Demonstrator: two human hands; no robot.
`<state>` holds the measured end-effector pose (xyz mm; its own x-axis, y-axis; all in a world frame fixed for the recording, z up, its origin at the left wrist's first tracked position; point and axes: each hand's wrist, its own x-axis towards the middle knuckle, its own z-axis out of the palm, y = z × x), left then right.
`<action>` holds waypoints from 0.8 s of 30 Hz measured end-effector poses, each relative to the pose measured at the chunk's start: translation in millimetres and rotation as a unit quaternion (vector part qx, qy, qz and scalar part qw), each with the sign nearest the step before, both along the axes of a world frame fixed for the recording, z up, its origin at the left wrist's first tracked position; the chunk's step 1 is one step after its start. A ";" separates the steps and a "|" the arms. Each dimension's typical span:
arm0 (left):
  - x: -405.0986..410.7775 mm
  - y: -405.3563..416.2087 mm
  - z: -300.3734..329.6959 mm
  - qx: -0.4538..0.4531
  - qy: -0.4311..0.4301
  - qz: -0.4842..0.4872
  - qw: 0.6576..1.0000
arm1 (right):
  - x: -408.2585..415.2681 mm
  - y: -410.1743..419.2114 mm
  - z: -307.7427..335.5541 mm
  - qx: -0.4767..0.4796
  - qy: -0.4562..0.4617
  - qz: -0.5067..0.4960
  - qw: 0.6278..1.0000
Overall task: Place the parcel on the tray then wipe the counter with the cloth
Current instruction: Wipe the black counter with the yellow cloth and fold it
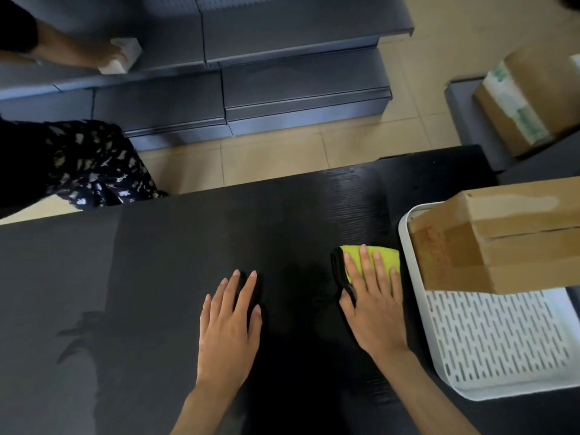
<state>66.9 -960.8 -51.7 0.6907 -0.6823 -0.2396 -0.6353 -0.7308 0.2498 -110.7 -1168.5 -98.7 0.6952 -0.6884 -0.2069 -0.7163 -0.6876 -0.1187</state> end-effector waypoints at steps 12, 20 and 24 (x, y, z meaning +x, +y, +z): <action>22.8 -32.7 4.9 -0.018 0.004 0.008 1.000 | 128.8 -70.3 15.7 0.075 -0.008 0.042 0.996; 31.0 -48.9 16.8 -0.034 0.008 0.017 0.999 | 192.4 -152.5 76.4 0.157 0.030 0.040 0.986; 27.4 -65.7 21.1 -0.030 0.006 -0.022 0.999 | 179.2 -209.9 112.6 0.211 0.010 0.003 0.977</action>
<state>94.3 -1026.5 -30.7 0.6573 -0.7251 -0.2054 -0.6627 -0.6858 0.3008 68.6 -1378.4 13.9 0.6924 -0.5341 -0.4850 -0.7169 -0.5847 -0.3797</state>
